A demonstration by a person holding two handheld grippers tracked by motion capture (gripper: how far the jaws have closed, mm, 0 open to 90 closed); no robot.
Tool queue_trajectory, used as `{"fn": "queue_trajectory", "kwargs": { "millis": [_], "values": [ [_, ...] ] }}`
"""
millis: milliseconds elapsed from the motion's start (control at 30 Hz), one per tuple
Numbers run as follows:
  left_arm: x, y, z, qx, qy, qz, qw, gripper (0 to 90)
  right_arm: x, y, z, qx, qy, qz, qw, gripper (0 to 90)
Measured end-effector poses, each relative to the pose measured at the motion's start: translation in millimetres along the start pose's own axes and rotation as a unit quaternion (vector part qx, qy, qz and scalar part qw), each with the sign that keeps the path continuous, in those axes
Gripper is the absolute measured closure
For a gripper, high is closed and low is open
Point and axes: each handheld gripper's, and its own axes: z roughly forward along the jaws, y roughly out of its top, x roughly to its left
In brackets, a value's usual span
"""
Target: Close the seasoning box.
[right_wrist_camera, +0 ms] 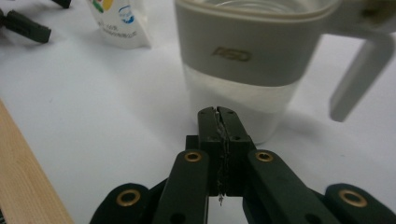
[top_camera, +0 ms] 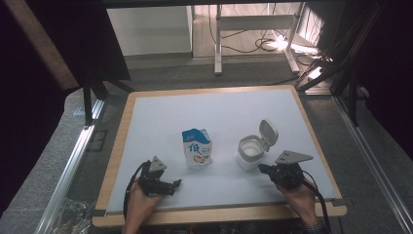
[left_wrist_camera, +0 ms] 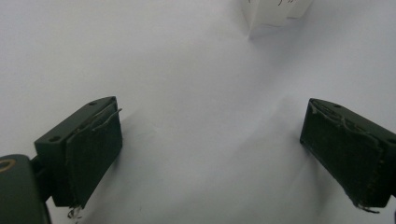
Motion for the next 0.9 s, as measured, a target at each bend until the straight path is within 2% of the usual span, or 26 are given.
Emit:
{"fn": "queue_trajectory", "kwargs": {
  "millis": [367,900],
  "values": [
    [-0.3,-0.3,0.1,-0.001,0.001,0.000,1.0000,5.4,-24.0,5.1,-15.1,-0.018,-0.024,0.031,0.9991,88.9],
    [-0.2,-0.5,0.2,-0.002,0.001,-0.001,1.0000,5.5,-46.3,18.0,-21.0,-0.035,-0.042,0.041,0.9977,88.8]
  ]
}}
